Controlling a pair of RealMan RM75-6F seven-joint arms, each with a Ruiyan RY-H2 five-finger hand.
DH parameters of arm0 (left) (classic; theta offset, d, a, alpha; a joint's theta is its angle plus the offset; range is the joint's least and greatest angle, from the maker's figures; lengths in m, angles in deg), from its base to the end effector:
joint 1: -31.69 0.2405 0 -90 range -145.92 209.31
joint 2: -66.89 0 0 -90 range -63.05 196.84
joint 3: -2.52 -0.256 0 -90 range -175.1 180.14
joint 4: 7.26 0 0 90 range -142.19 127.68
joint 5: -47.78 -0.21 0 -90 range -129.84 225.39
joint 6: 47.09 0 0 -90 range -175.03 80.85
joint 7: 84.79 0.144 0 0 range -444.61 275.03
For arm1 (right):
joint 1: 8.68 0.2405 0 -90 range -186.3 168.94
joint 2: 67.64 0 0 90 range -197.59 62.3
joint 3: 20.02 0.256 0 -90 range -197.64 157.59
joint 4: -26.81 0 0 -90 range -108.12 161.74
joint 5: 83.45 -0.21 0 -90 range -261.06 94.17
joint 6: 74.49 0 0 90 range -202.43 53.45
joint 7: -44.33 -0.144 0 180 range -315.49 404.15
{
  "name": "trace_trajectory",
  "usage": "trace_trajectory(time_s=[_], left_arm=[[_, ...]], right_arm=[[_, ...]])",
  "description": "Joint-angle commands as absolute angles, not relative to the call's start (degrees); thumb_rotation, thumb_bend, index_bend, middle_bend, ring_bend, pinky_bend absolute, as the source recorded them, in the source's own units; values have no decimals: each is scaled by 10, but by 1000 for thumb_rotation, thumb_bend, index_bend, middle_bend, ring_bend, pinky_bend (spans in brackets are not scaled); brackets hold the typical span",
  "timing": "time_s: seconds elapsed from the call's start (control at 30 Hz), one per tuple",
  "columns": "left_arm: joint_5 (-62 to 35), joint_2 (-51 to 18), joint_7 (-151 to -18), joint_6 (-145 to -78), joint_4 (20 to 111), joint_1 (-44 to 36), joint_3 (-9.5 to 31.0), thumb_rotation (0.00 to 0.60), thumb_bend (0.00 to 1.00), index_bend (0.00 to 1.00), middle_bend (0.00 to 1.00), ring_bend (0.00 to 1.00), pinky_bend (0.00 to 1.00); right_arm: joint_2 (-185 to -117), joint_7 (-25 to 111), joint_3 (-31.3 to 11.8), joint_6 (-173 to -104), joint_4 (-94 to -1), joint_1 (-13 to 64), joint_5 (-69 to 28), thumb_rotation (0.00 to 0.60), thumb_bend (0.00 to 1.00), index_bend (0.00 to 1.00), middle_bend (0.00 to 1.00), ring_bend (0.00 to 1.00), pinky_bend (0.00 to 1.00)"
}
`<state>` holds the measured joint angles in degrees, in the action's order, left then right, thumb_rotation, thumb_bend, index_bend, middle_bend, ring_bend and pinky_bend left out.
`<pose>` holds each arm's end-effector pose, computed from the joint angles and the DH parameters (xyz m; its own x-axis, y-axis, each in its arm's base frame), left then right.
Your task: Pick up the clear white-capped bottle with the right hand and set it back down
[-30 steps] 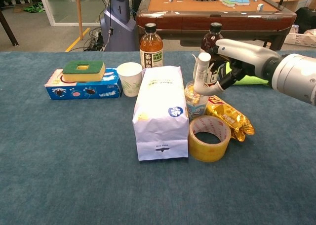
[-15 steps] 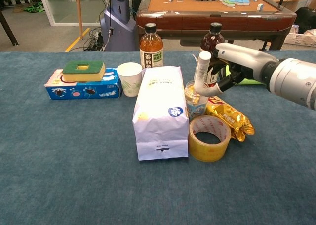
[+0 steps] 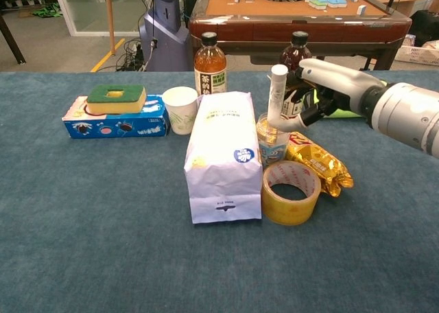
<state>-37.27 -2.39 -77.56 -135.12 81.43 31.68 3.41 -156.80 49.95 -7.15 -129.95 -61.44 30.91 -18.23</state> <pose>-0.3308 0.1468 0.1386 0.4856 0.0294 0.8737 0.8698 0.0834 -0.4863 -0.1373 -0.3336 -0.0136 0.1429 -0.3437 0.9281 -0.9549 -0.2943 0.0381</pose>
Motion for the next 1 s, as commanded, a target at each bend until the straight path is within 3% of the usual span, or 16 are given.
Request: trace_trajectory(time_s=[0.03,0.5,0.77,1.0], left_arm=[[-373,-23,-776,-1352,815,317,34,600,267,194,96,109,4],[-379,-20,-760,-1349,829,312,34,600,267,194,96,109,4],[-385,-17,-748,-1348,842,308,34,600,267,194,96,109,4],[-387,-14,-744,-1350,849,308,33,600,267,194,96,109,4]], right_arm=[[-1564,486,-71,-1313,-618,301,-173,600,500,602,398,238,198],[-1468,339,-43,-1367,-709,247,-123,600,520,632,458,309,204],[-1405,251,-25,-1364,-773,223,-130,600,531,635,495,363,246],[-1367,263,-25,-1371,-790,209,-136,600,537,635,501,378,277]])
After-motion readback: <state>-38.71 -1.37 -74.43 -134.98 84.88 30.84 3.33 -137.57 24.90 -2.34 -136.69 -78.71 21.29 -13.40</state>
